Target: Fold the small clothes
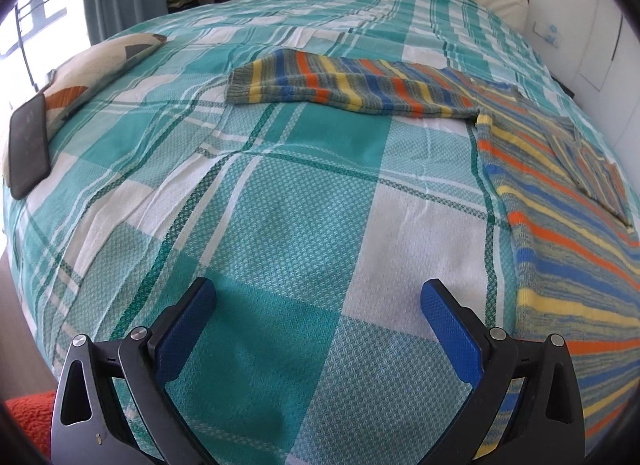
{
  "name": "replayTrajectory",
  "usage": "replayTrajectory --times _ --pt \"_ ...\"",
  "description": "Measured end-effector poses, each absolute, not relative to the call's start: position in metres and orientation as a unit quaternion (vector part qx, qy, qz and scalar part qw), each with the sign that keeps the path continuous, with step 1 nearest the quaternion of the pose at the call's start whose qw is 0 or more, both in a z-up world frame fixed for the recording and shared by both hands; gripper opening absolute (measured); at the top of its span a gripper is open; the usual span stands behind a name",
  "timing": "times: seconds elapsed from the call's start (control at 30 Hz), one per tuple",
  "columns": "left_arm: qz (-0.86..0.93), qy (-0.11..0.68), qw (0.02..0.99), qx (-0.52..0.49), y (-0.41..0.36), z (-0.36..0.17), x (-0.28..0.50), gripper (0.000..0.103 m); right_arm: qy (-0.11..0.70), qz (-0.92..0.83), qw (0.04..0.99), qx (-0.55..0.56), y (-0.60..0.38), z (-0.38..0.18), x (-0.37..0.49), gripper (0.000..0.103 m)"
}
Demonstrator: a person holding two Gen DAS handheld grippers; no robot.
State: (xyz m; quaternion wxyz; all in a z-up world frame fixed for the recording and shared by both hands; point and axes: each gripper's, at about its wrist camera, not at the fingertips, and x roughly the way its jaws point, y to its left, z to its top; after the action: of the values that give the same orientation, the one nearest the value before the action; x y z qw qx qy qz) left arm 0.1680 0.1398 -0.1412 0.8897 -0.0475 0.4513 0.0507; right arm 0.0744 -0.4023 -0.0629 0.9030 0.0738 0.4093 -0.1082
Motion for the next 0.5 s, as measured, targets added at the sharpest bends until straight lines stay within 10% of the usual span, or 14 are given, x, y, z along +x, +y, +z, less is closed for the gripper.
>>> replayTrajectory --times 0.5 --pt "0.053 0.456 0.888 -0.032 0.1370 -0.1499 0.1674 0.103 0.391 -0.115 0.912 0.048 -0.3952 -0.0592 0.0739 0.067"
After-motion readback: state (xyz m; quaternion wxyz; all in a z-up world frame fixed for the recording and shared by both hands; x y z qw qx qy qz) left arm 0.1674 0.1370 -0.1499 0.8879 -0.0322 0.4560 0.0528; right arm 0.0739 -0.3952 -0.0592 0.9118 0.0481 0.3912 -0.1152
